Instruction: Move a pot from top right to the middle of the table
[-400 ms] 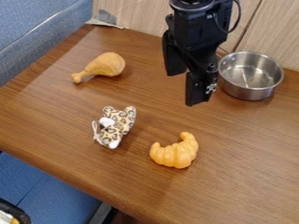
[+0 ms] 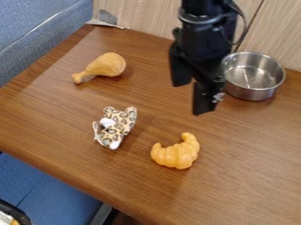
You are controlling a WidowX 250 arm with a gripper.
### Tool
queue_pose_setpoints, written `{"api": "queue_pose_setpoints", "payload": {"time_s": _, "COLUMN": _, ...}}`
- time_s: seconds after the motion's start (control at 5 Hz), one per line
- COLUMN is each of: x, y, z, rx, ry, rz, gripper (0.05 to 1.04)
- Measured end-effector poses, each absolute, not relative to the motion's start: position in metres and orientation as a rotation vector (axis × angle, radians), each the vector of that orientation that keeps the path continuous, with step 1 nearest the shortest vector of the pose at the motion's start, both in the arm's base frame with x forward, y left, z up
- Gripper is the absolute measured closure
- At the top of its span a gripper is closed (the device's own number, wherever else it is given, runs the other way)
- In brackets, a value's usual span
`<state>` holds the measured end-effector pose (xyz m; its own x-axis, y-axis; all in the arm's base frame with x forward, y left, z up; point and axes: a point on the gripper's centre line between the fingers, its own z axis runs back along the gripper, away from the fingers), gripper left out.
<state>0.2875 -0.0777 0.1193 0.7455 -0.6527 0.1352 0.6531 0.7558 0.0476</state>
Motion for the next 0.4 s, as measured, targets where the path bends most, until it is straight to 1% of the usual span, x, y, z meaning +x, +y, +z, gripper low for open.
{"api": "queue_pose_setpoints", "payload": {"time_s": 0.2, "x": 0.308, "y": -0.097, "z": 0.106, "rx": -0.019, "ry": -0.112, "rz": -0.735, "gripper": 0.083}}
{"api": "queue_pose_setpoints", "payload": {"time_s": 0.4, "x": 0.336, "y": -0.116, "z": 0.099, "rx": -0.040, "ry": -0.114, "rz": -0.764, "gripper": 0.083}}
